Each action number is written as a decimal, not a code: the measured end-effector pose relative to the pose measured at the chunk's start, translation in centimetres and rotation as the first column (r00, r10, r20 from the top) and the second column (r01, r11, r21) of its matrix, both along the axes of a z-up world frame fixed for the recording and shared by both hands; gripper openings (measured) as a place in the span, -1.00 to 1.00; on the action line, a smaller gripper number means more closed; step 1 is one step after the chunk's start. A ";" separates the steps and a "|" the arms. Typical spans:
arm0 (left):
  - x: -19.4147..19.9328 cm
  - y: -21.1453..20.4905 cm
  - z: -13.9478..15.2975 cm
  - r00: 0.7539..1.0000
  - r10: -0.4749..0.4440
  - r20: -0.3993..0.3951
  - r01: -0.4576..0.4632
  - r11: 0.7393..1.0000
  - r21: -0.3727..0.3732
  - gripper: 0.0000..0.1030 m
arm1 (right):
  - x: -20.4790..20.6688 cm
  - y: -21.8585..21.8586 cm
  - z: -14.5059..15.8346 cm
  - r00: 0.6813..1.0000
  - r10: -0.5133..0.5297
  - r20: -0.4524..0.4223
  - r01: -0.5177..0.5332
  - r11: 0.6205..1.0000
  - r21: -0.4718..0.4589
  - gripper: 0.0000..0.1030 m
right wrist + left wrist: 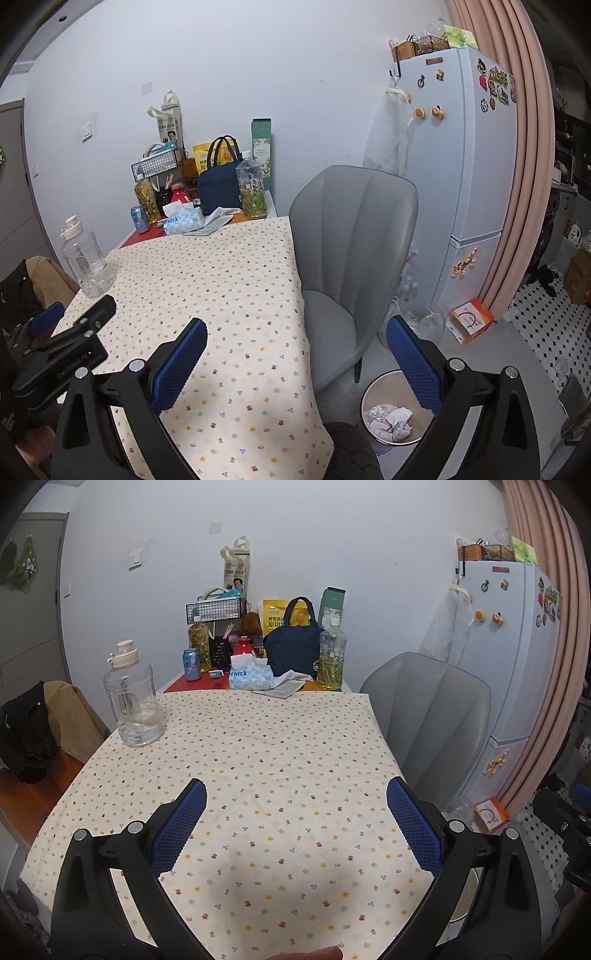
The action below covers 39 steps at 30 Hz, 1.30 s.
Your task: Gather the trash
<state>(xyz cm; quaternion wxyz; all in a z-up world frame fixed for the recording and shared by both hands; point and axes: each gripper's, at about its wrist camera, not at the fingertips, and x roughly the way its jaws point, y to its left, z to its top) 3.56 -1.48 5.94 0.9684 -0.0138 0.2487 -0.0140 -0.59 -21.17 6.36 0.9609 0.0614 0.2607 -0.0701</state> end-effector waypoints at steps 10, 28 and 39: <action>-0.5 -0.2 0.1 1.000 0.023 0.011 -0.023 1.000 0.017 0.88 | -0.7 -0.5 -0.3 1.000 0.019 0.008 -0.019 1.000 -0.008 0.85; -1.0 0.1 -0.2 0.999 0.050 0.012 -0.050 0.999 0.011 0.88 | -0.5 -0.6 -1.2 0.999 0.041 -0.014 -0.041 0.999 -0.007 0.85; -1.1 -0.2 -0.3 0.999 0.048 0.012 -0.049 0.999 0.017 0.88 | -0.4 -0.6 -1.4 0.999 0.045 -0.017 -0.045 0.999 -0.008 0.85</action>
